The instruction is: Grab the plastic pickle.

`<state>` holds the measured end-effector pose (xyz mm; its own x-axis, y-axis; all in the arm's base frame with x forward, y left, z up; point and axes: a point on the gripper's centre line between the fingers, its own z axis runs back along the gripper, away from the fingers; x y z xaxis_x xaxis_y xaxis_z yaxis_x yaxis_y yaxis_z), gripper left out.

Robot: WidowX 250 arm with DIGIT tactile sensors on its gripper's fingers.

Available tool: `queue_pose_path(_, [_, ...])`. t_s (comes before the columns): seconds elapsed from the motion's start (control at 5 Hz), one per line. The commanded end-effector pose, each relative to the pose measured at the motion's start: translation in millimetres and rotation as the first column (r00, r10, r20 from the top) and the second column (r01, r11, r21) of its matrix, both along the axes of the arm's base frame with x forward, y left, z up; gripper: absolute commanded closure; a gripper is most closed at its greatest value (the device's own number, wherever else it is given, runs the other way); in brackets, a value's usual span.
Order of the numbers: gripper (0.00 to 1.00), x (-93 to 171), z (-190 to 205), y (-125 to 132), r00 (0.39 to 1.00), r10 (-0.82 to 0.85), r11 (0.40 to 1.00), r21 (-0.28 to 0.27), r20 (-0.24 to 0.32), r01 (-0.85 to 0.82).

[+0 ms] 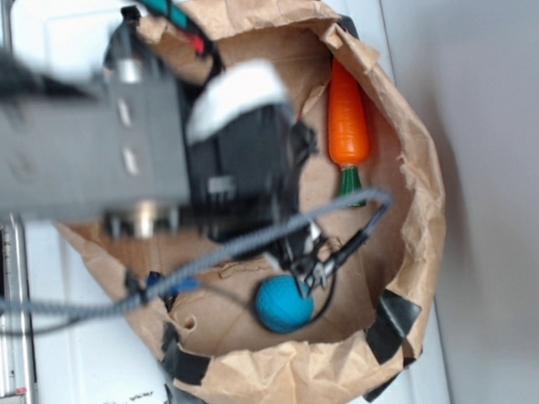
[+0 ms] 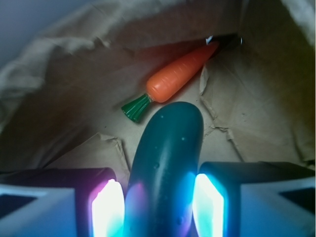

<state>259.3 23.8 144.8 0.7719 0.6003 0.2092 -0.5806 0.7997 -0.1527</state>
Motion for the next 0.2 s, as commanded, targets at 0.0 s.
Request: queue_pose_path(0.0, [1.0,-1.7,52.5,24.2,0.995,-0.096,0.994,-0.05,-0.009,0.095])
